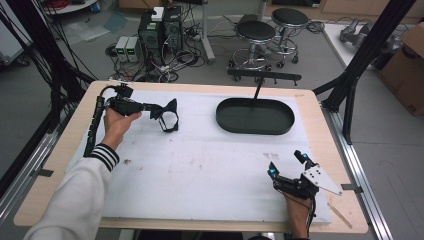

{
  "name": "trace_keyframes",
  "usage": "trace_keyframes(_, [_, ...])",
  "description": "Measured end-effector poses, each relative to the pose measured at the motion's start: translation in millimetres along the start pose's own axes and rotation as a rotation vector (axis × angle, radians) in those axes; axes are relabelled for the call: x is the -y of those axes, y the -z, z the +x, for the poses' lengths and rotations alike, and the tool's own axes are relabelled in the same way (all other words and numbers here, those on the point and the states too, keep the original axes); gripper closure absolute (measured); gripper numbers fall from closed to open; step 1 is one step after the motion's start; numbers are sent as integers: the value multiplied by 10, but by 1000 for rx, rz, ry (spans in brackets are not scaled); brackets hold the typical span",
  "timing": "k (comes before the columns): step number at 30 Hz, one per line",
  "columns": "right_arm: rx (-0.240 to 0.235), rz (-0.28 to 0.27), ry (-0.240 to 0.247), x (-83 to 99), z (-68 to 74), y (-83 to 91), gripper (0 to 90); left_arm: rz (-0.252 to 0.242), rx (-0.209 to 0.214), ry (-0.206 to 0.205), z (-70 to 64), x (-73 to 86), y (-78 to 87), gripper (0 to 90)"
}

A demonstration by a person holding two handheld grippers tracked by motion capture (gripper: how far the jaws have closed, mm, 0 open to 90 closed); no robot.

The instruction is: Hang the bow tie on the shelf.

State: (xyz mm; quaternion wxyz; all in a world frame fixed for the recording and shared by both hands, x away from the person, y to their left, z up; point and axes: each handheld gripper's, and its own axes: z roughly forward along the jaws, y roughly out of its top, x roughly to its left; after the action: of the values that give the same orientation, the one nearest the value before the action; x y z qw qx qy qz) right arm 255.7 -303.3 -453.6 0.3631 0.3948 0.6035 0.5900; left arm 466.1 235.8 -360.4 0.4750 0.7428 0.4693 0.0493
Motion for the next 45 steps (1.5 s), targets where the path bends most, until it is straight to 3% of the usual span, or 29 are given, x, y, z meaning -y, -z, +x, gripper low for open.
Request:
trace_keyframes(12, [1,-1,-1,1,-2,0,12,-55,49,-86,-309,-218,28,883])
trace_keyframes(26, [0,1,-7,0,-5,-1,12,-68,127,-209,-769,-426,-99,883])
trace_keyframes(40, [3,-3,-6,0,-5,-1,12,-74,189,-231,-1049,-559,-272,883])
trace_keyframes(45, [3,-10,-7,3,-8,-6,12,-71,225,-253,-1212,-623,-332,884])
